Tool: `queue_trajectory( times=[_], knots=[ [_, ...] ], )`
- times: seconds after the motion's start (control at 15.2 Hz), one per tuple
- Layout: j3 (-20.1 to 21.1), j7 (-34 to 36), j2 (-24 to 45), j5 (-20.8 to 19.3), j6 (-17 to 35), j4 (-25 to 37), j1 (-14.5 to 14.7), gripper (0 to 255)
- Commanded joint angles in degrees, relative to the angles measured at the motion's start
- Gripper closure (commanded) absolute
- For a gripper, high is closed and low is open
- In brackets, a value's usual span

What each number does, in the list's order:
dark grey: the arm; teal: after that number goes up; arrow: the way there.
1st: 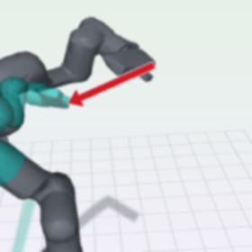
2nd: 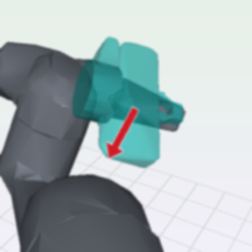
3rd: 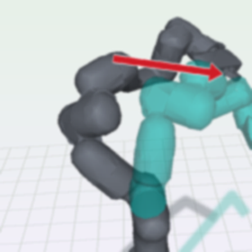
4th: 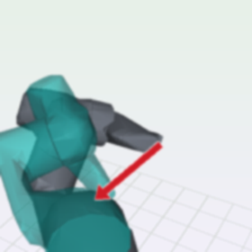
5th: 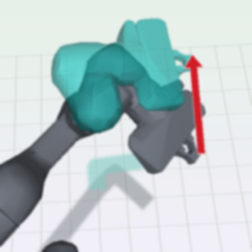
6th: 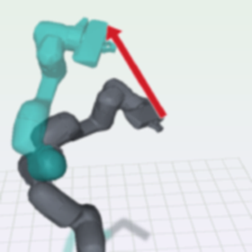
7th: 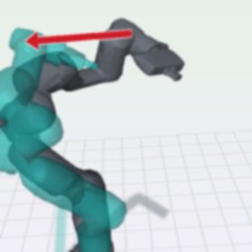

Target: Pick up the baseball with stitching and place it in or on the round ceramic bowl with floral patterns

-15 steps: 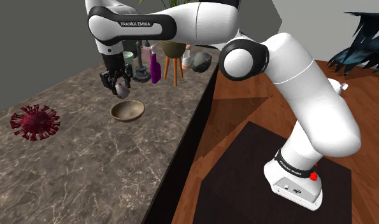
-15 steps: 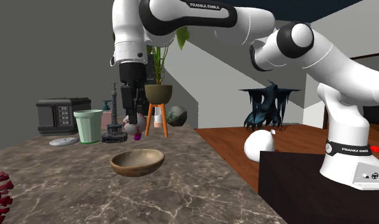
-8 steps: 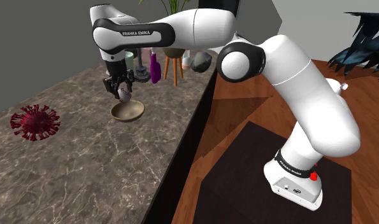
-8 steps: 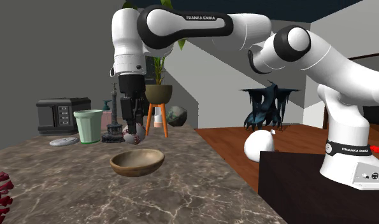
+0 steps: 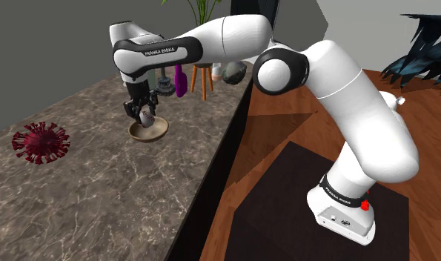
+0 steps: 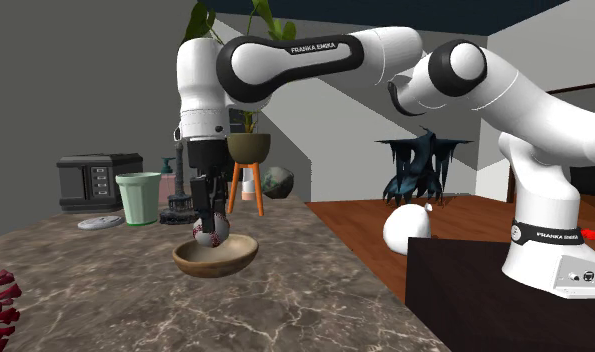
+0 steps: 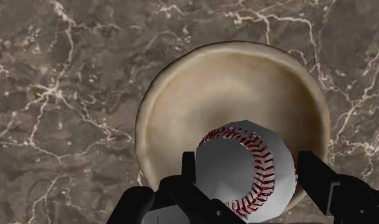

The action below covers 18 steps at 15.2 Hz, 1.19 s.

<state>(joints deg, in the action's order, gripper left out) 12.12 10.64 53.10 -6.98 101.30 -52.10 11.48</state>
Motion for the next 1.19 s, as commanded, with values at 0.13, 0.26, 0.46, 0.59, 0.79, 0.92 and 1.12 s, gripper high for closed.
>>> queue_trajectory(
  times=[0.13, 0.26, 0.46, 0.59, 0.79, 0.92, 1.12],
  knots=[
    [-0.02, 0.04, 0.31, -0.03, 0.46, -0.1, 0.04, 255],
    [-0.02, 0.04, 0.31, -0.03, 0.46, -0.1, 0.04, 255],
    [-0.02, 0.04, 0.3, -0.03, 0.46, -0.11, 0.04, 0],
    [-0.02, 0.04, 0.32, -0.03, 0.44, -0.07, 0.05, 0],
    [-0.02, 0.04, 0.32, -0.03, 0.44, -0.07, 0.05, 0],
    [-0.03, -0.18, 0.73, 0.02, -3.73, 4.56, 0.42, 0],
    [-0.15, -0.45, 2.27, -0.01, -8.39, 10.82, 1.04, 0]
  ],
)
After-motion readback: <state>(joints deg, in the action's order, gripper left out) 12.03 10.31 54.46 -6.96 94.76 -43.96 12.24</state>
